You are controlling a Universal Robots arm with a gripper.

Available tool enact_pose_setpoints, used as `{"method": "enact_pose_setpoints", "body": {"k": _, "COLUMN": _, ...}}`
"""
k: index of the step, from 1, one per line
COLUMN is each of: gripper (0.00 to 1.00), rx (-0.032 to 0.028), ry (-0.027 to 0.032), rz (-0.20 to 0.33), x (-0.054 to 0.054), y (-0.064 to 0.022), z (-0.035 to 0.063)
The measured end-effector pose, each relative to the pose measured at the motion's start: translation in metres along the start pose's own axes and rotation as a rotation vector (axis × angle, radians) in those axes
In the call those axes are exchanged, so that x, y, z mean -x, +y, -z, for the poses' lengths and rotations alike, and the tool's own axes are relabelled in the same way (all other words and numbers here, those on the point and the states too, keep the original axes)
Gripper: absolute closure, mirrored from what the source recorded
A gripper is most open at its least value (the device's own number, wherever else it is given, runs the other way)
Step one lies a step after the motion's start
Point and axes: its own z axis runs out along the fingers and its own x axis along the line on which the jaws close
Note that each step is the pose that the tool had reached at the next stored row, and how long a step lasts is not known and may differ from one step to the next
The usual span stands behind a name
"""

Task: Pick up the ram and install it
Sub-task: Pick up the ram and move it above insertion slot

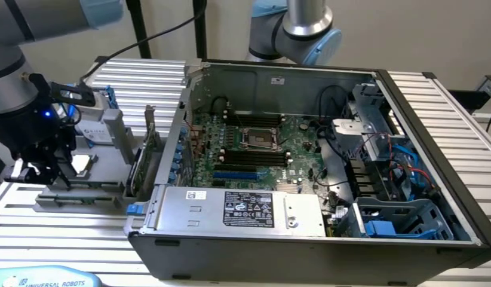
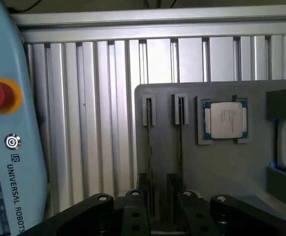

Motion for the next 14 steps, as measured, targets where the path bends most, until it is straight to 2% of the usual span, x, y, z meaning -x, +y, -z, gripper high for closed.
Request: {"method": "enact_pose_setpoints", "body": {"k": 14, "gripper": 0.69, "rx": 0.0000, "ry": 0.0000, "rz": 0.000, "x": -0.001, "y": -0.0008, "z": -0.0254}}
